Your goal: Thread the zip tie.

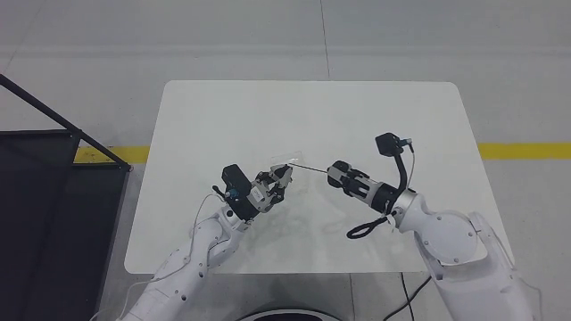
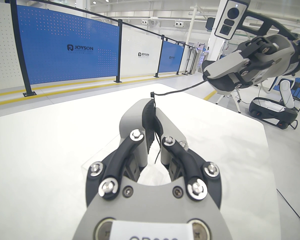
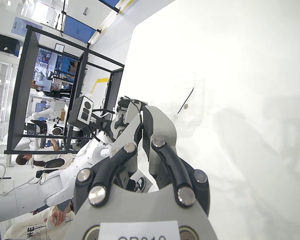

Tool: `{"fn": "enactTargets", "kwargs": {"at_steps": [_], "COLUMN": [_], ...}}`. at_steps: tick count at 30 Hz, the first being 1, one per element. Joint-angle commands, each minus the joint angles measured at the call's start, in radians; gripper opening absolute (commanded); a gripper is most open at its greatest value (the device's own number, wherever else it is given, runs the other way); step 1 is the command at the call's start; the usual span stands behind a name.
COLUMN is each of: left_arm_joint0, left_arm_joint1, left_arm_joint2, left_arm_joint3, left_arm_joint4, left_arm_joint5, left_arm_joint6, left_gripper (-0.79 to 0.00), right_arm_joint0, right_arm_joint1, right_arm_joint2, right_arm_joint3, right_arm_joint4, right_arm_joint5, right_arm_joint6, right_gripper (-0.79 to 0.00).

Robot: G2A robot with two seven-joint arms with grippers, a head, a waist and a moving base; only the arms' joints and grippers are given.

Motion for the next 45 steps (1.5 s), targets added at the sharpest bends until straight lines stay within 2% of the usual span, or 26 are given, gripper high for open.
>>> {"fn": "enactTargets", "kwargs": {"at_steps": [1,45], "left_arm_joint0": [0.000,0.000], "left_arm_joint1": [0.000,0.000], "left_arm_joint2": [0.000,0.000], "left_arm_joint3": [0.000,0.000], "left_arm_joint4": [0.000,0.000], "left_arm_joint5": [0.000,0.000], "left_arm_joint6": [0.000,0.000], "left_gripper": [-0.785,-0.785], "right_arm_joint0": [-0.003,-0.057], "right_arm_joint1": [0.000,0.001], "right_arm_joint2": [0.000,0.002], "right_arm_joint3": [-0.004,-0.048], "right_arm_joint4": [-0.001,-0.014], "right_arm_joint5": [-0.001,-0.015], "right_arm_joint6": [0.001,-0.044], "right_gripper": [-0.785,-0.785]}}
